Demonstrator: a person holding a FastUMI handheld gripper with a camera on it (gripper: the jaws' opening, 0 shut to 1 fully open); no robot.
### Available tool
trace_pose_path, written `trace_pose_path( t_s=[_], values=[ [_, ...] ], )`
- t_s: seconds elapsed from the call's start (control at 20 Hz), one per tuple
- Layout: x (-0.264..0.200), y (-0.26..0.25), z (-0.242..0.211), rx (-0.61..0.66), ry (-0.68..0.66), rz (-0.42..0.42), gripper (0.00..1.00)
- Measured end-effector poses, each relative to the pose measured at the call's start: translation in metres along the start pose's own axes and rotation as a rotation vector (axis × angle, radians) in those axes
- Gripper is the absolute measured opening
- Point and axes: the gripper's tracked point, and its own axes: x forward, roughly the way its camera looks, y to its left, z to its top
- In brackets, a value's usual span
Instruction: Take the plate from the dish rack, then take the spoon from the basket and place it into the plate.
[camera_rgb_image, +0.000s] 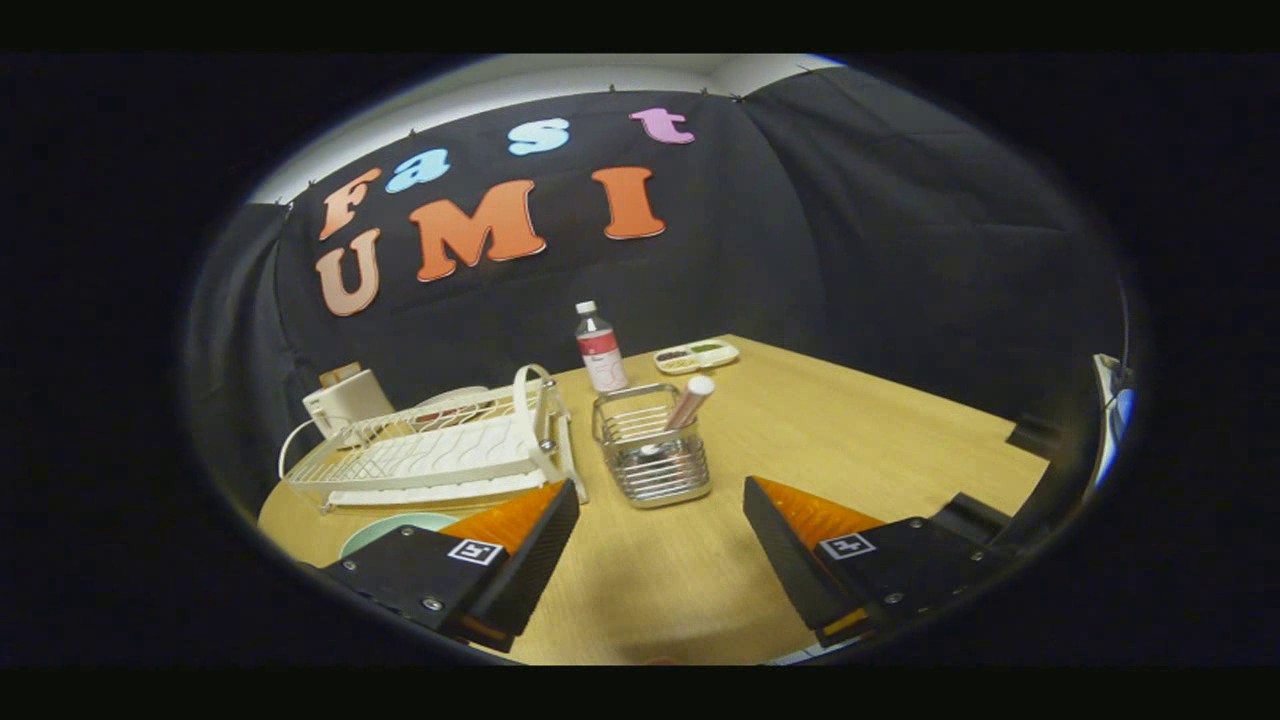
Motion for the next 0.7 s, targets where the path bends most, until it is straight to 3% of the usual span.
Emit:
trace_pose_path(
  t_s=[0.15, 0.35, 0.55, 0.65, 0.7],
  values=[
    [0.016, -0.013, 0.022, 0.0, -0.056, 0.003, 0.99],
    [0.04, -0.009, 0.037, -0.003, -0.093, 0.076, 0.97],
    [0.054, 0.006, 0.037, -0.074, -0.117, 0.115, 0.84],
    [0.058, 0.011, 0.04, -0.123, -0.144, 0.115, 0.75],
    [0.059, 0.015, 0.039, -0.136, -0.148, 0.12, 0.66]
  ],
)
